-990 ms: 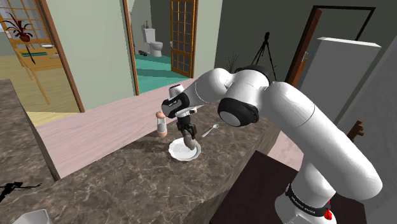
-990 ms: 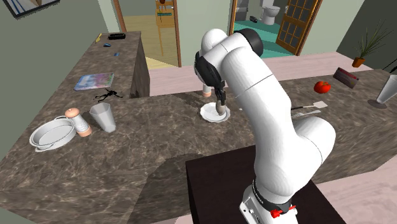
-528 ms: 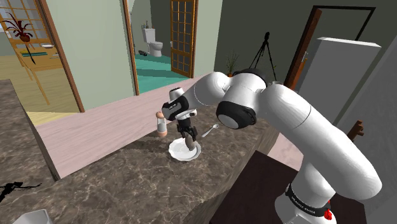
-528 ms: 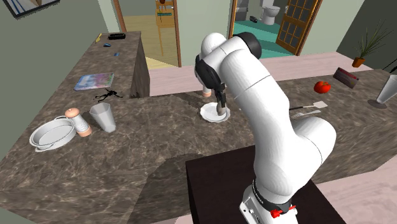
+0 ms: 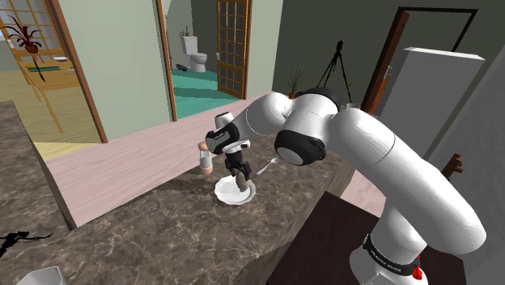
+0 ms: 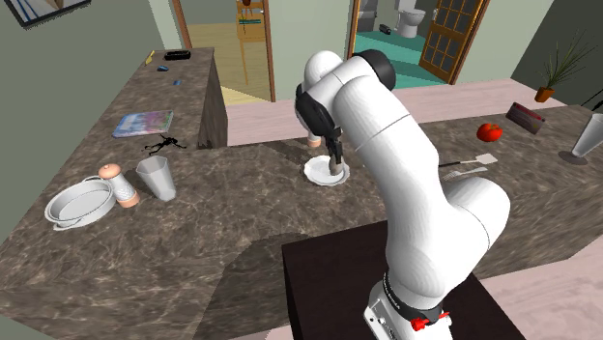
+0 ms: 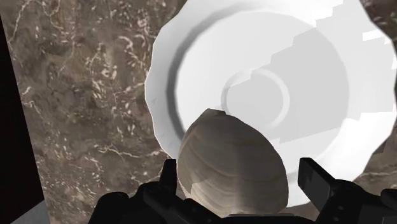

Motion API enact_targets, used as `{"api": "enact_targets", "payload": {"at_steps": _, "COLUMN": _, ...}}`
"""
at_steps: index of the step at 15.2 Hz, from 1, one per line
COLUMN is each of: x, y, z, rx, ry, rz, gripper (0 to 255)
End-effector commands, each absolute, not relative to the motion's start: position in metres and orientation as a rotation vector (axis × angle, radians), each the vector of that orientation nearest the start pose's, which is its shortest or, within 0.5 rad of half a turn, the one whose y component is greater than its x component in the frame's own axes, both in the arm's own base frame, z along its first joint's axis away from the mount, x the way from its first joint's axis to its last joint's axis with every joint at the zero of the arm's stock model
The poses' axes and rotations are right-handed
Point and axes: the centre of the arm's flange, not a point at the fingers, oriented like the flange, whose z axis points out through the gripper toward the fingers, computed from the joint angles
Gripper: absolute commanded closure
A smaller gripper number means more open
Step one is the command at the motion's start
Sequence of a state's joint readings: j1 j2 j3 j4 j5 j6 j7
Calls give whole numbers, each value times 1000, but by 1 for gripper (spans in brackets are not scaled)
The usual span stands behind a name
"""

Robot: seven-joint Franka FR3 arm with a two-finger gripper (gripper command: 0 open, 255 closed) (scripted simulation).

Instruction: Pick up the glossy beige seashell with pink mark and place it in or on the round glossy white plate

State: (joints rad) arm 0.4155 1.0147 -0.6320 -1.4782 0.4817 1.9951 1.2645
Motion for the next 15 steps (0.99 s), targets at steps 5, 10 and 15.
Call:
{"api": "enact_targets", "payload": {"at_steps": 5, "x": 681, "y": -56, "z": 143, "rx": -2383, "ry": 2421, "rz": 235, "gripper": 0}}
{"api": "enact_targets", "payload": {"at_steps": 10, "x": 688, "y": -54, "z": 166, "rx": -2383, "ry": 2421, "rz": 235, "gripper": 0}}
{"api": "enact_targets", "payload": {"at_steps": 15, "x": 688, "y": -54, "z": 166, "rx": -2383, "ry": 2421, "rz": 235, "gripper": 0}}
